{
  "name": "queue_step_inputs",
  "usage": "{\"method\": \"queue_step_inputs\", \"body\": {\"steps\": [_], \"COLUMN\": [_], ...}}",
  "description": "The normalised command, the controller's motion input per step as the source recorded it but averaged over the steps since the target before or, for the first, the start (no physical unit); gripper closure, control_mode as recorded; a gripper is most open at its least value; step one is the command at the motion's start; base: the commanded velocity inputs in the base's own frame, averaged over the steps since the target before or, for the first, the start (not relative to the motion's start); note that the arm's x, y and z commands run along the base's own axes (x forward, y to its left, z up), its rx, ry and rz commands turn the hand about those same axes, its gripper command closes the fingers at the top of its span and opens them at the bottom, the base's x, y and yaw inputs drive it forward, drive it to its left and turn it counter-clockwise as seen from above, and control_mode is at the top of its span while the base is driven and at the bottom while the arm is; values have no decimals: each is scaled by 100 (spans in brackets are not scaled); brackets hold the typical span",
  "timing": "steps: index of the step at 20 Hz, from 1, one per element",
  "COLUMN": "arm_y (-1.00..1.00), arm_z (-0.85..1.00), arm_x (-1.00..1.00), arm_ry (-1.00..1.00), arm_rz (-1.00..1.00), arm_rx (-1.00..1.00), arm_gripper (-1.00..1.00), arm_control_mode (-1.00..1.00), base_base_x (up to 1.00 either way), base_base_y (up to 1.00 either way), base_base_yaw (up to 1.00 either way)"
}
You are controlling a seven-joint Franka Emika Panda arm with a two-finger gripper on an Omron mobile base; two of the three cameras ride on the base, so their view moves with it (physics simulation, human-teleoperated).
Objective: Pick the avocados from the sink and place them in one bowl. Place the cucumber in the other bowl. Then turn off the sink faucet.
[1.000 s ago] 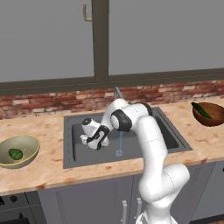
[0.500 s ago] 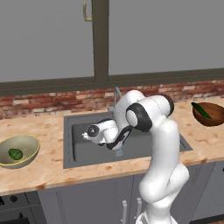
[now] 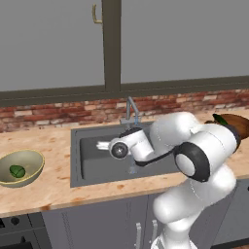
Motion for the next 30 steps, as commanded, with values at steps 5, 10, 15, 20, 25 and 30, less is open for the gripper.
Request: {"method": "queue_step_inputs", "body": {"steps": [5,10,15,20,25,30], "arm_y": [0,1,26,53,54,34], "arm_z": [88,100,100,91,55,31], "arm_x": [-88,-60,-42,-28,-28,-26], "arm_ry": [-6,0,0,0,11,11], "arm_rz": [1,0,-3,-6,-8,-3], "arm_rx": [4,7,2,0,0,0], "arm_gripper": [100,100,100,100,100,100], "arm_control_mode": [-100,-100,-100,-100,-100,-100], "base_base_x": [0,0,0,0,0,0], "base_base_y": [0,0,0,0,0,0], "base_base_yaw": [0,0,0,0,0,0]}}
